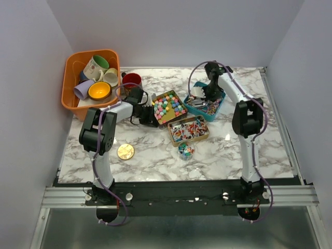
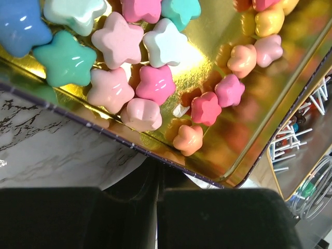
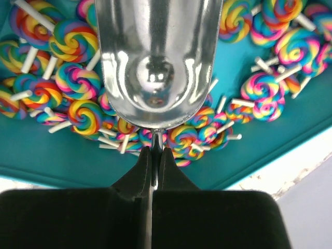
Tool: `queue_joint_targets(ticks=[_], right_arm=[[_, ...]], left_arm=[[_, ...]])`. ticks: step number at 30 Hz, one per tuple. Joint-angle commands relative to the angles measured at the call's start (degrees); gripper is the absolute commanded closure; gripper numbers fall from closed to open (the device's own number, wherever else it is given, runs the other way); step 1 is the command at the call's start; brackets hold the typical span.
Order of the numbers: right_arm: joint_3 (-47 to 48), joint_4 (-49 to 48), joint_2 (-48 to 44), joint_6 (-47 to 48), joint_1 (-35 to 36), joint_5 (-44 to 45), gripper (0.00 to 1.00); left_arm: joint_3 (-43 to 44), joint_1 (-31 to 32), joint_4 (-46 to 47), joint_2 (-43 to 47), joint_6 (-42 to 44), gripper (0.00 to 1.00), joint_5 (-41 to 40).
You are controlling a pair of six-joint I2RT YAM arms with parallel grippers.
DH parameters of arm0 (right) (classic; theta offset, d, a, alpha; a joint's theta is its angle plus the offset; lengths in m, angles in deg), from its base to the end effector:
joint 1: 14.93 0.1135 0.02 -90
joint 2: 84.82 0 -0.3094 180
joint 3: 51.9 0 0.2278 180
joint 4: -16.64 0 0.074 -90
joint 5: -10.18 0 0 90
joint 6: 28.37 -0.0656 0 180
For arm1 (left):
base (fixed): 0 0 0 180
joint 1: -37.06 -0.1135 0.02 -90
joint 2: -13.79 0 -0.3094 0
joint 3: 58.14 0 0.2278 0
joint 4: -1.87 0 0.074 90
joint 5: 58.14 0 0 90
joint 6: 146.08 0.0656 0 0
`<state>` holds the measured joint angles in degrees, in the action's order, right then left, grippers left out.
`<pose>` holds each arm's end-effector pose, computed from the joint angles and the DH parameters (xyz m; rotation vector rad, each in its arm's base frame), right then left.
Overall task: Pack the candies
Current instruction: Scoop the fake candies from the storage box.
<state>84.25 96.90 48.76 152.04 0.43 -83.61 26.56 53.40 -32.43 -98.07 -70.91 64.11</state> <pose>0.4719 0.1341 0.2116 -2.3419 1.7590 -0.1155 0.3738 -0.1461 0.1829 0.2312 2.6634 -0.9247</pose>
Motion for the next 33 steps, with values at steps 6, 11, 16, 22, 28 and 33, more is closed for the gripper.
queue_joint_targets(ticks=[6, 11, 16, 22, 28, 33], right_arm=[[-0.3, 6.7, 3.4, -8.4, 3.7, -22.5, 0.99], [0.2, 5.9, 3.8, -11.8, 3.5, -23.8, 0.99], [3.1, 9.5, 4.5, -15.9, 3.2, -28.4, 0.99], [-1.6, 7.8, 2.9, -19.7, 2.9, -27.2, 0.99], [-6.6, 3.5, -0.2, -26.6, 1.9, -25.9, 0.99], [-8.6, 1.0, -1.4, -33.2, 2.0, -27.0, 0.99]], left_arm=[[0.1, 2.6, 2.6, -1.7, 4.3, 0.87, 1.3], [-0.4, 2.6, 2.1, -1.4, 5.5, 0.86, 2.6], [-0.4, 2.6, 2.2, -1.4, 5.6, 0.86, 3.7], [-0.3, 2.6, 2.1, -1.3, 5.9, 0.86, 4.1], [-0.2, 2.6, 2.2, -1.4, 5.8, 0.86, 4.0], [0.1, 2.6, 2.2, -1.7, 5.9, 0.86, 4.0]])
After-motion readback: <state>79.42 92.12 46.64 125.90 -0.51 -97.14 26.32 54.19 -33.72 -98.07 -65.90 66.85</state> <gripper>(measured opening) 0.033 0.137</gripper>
